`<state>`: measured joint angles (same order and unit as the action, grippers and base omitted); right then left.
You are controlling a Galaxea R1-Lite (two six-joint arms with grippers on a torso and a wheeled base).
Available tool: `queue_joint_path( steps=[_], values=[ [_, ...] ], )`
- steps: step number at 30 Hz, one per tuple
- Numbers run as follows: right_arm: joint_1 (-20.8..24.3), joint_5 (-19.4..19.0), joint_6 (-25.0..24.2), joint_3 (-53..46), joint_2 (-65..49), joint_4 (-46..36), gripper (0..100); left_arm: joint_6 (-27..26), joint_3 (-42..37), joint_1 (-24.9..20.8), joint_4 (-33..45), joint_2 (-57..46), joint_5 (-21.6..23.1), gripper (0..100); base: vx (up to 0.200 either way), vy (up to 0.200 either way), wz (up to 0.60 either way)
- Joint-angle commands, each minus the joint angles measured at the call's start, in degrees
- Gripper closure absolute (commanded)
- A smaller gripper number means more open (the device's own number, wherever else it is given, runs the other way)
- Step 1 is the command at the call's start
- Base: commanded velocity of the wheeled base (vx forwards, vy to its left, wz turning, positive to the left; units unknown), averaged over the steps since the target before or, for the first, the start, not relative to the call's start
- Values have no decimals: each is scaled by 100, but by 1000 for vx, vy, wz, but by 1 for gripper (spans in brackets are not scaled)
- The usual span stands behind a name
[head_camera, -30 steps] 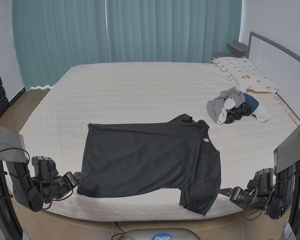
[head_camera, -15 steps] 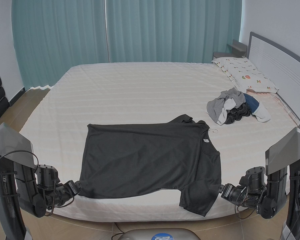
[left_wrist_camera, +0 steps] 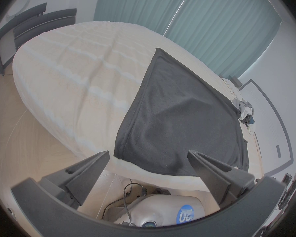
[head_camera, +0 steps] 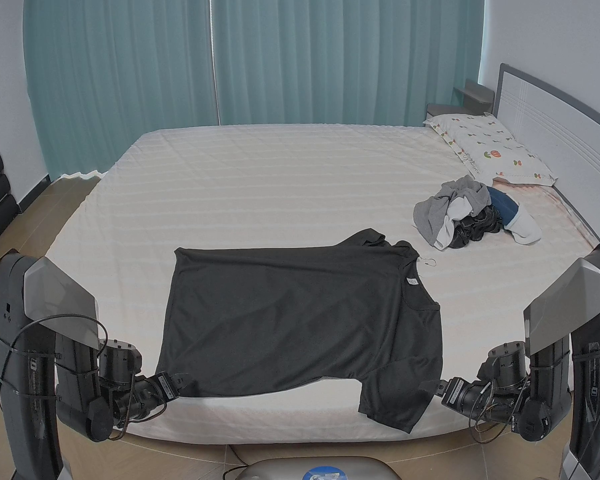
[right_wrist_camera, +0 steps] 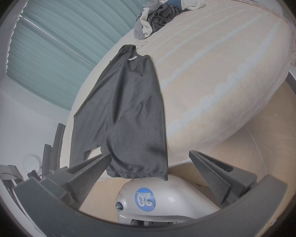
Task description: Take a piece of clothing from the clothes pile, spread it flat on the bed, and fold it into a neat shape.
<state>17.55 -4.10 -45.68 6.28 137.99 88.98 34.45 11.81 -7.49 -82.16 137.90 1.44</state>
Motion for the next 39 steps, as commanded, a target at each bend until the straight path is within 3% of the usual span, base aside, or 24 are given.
queue_joint_path(
  steps=[1,13,14,20,25,29,39],
  values=[
    [20,-3,6,5,71,58,0,27,120,-86,-1,149,-65,0,0,0,0],
    [20,5,33,-13,62,58,0,264,313,-113,-1,211,-267,0,0,0,0],
    [20,5,33,-13,62,58,0,273,313,-122,-1,211,-267,100,0,0,0],
    [29,-12,68,-180,79,58,0,1231,102,-104,-63,62,-689,100,0,0,0],
    [38,-3,147,-232,167,58,0,1301,-241,-25,-379,9,-645,100,0,0,0],
    [29,-21,534,-434,334,67,0,1283,-381,168,-748,70,-636,100,0,0,0],
    [11,-65,569,-109,396,67,0,1319,-417,441,-748,-70,14,100,0,0,0]
  ],
)
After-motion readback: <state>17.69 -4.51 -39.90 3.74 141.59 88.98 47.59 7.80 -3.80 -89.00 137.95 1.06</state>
